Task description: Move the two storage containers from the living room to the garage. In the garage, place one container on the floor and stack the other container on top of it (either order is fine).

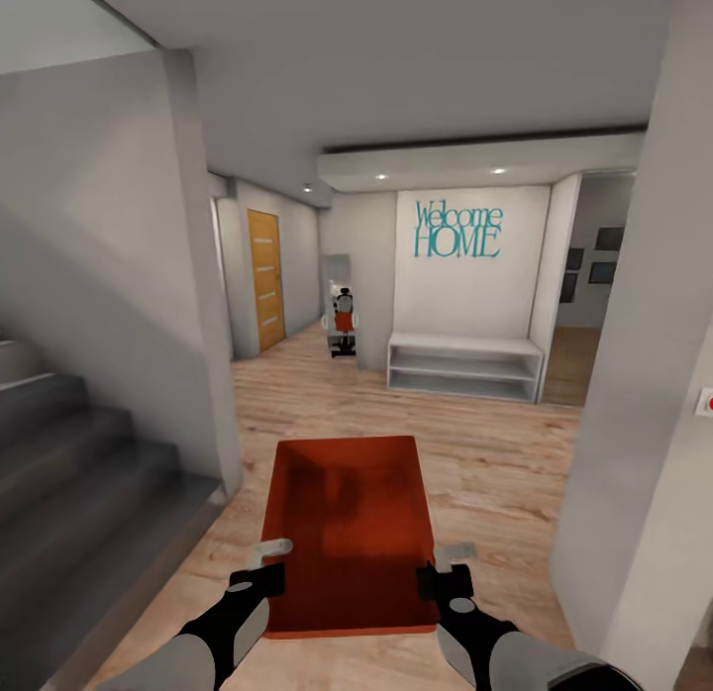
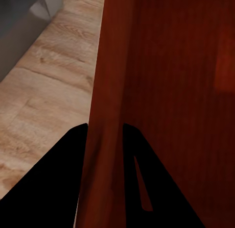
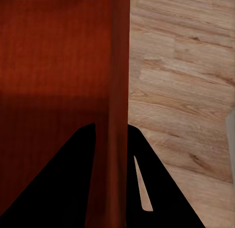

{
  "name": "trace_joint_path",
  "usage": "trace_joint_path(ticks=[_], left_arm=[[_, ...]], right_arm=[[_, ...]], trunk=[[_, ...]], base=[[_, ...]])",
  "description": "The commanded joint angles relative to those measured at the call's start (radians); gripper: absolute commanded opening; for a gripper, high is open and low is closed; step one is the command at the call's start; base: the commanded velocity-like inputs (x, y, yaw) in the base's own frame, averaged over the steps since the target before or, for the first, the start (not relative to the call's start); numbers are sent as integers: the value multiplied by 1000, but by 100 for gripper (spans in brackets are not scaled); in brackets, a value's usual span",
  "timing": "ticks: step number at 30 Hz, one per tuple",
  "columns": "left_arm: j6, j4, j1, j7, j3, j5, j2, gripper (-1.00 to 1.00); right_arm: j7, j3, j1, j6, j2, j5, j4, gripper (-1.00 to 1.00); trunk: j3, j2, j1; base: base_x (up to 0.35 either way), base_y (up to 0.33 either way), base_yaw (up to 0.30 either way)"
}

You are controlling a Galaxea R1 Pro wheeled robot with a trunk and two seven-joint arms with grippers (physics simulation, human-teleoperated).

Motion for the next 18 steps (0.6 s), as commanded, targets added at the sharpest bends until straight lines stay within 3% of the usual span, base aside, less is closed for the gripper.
trace_joint_path(ticks=[1, 18], left_arm=[[1, 1, 1, -78, -47, 16, 5, -100], [1, 1, 1, -78, -47, 16, 6, -100]], right_arm=[[2, -66, -11, 0, -3, 7, -7, -100], [3, -65, -11, 0, -2, 8, -7, -100]], trunk=[[-2, -1, 1], [-2, -1, 1]], base=[[326, 0, 0], [326, 0, 0]])
